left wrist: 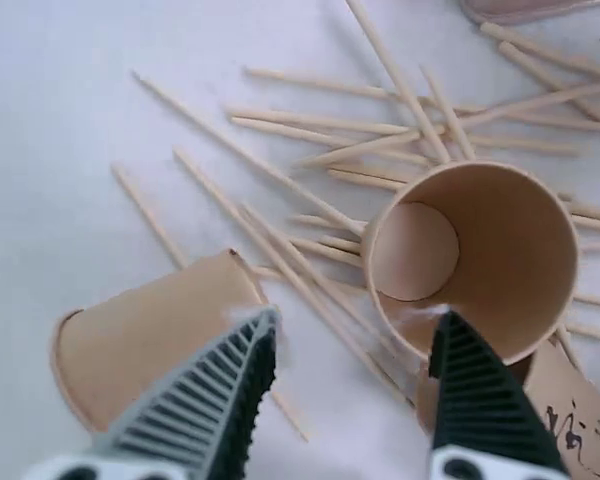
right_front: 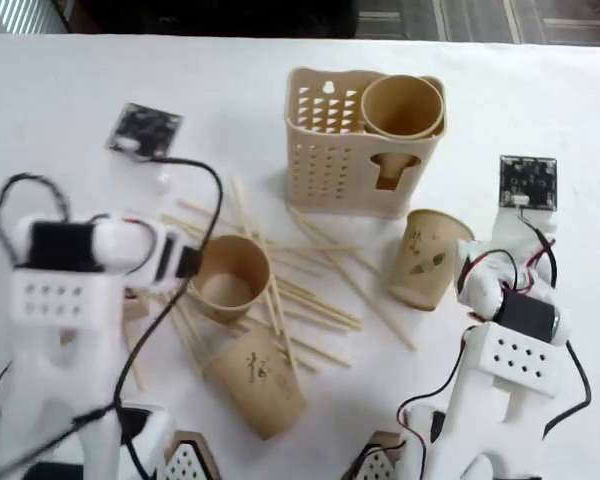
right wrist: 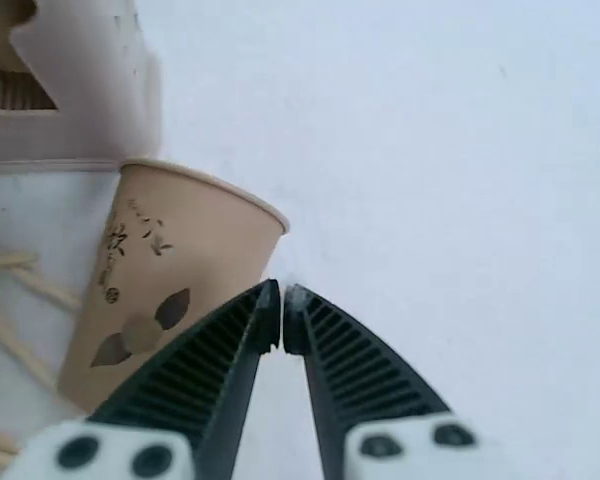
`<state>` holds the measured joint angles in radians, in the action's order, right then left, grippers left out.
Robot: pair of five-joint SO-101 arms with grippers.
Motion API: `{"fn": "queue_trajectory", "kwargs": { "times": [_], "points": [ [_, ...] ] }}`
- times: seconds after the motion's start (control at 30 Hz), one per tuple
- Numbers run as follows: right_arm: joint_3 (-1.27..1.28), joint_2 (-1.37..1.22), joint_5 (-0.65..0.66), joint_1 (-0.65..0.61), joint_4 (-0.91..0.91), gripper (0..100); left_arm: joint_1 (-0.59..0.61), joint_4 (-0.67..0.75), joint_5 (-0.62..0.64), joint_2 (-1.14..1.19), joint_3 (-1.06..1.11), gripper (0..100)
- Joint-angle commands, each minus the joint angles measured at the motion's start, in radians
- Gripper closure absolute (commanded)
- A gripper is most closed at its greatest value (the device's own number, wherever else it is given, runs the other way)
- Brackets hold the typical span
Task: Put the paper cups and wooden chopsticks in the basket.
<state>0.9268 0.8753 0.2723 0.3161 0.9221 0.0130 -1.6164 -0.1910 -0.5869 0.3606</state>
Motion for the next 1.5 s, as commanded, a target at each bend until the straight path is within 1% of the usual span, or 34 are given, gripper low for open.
{"fn": "queue_trajectory", "kwargs": {
  "times": [0.0,0.1,0.2,0.27,0.4,0.6,0.67,0.83,1.13,1.27,1.37,1.47],
  "points": [
    [0.02,0.024,-0.008,0.045,-0.071,97.4,-0.038,0.11,0.014,0.07,0.071,74],
    [0.028,0.024,-0.057,0.056,-0.081,97.4,-0.039,0.203,0.012,0.131,0.146,76],
    [0.029,0.024,-0.08,0.054,-0.079,97.4,-0.041,0.287,0.005,0.185,0.198,84],
    [0.038,0.027,-0.081,0.056,-0.082,97.4,-0.045,0.311,0.005,0.205,0.212,89],
    [0.055,0.03,-0.078,0.054,-0.085,97.4,-0.107,0.318,0.005,0.182,0.207,98],
    [0.055,0.025,-0.08,0.053,-0.085,97.4,-0.271,0.315,0.009,-0.022,0.207,98],
    [0.055,0.025,-0.081,0.051,-0.085,97.4,-0.3,0.321,0.006,-0.101,0.207,98],
    [0.06,0.025,-0.083,0.051,-0.084,97.4,-0.308,0.328,0.005,-0.219,0.12,98],
    [0.064,0.025,-0.083,0.05,-0.085,97.4,-0.328,0.338,0.005,-0.223,-0.181,98],
    [0.064,0.027,-0.083,0.05,-0.085,97.4,-0.383,0.404,0.005,-0.222,-0.275,98],
    [0.064,0.027,-0.083,0.05,-0.085,97.4,-0.44,0.508,0.005,-0.22,-0.273,98],
    [0.064,0.025,-0.083,0.05,-0.085,97.4,-0.493,0.634,0.006,-0.22,-0.213,98]
  ]
}}
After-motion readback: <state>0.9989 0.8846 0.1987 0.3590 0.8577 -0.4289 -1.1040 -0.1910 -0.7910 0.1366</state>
